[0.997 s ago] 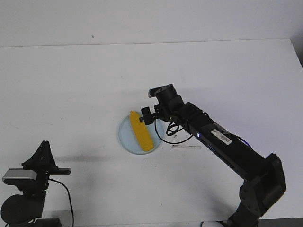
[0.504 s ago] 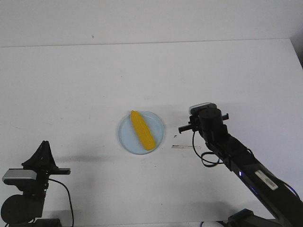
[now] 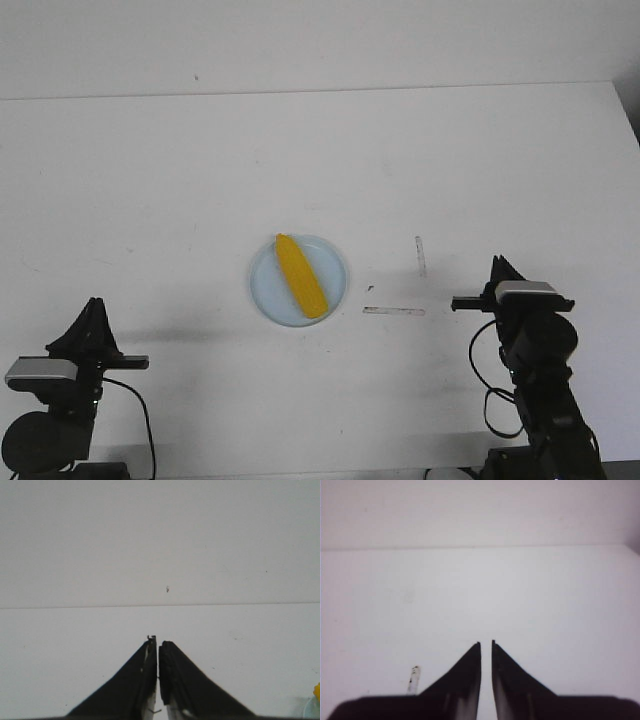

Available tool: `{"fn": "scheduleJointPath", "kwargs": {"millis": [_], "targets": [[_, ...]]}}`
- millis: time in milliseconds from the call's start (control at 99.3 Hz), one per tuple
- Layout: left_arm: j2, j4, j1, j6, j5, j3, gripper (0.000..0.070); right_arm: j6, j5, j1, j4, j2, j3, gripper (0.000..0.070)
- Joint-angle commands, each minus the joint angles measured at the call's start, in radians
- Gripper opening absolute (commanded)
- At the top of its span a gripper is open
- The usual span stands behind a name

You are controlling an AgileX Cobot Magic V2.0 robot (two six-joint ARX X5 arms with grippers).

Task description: Place corn on plate with both arms

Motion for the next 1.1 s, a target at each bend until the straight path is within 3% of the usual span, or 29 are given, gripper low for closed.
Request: {"fn": "scheduleJointPath", "kwargs": {"millis": [0,191,494,1088], "targets": [[-0.001,0.016,0.000,0.009,0.000,0.007,0.0002,-0.008,-0.022,-0.023,0.001,-0.055,-0.023,0.0038],[-0.001,0.016,0.000,0.009,0.000,0.007,0.0002,-0.007,-0.041,-0.044,-0.073,-0.227,-0.038,0.0039],[-0.001,0.016,0.000,0.009,0.000,0.007,0.0002,-0.006,-0.045,-0.043,-0.077,-0.395,-0.038,0.0039],[-0.001,0.016,0.000,0.009,0.000,0.007,0.0002,-0.006,-0.042,-0.043,-0.071,-0.444,-0.037,0.0039]]}}
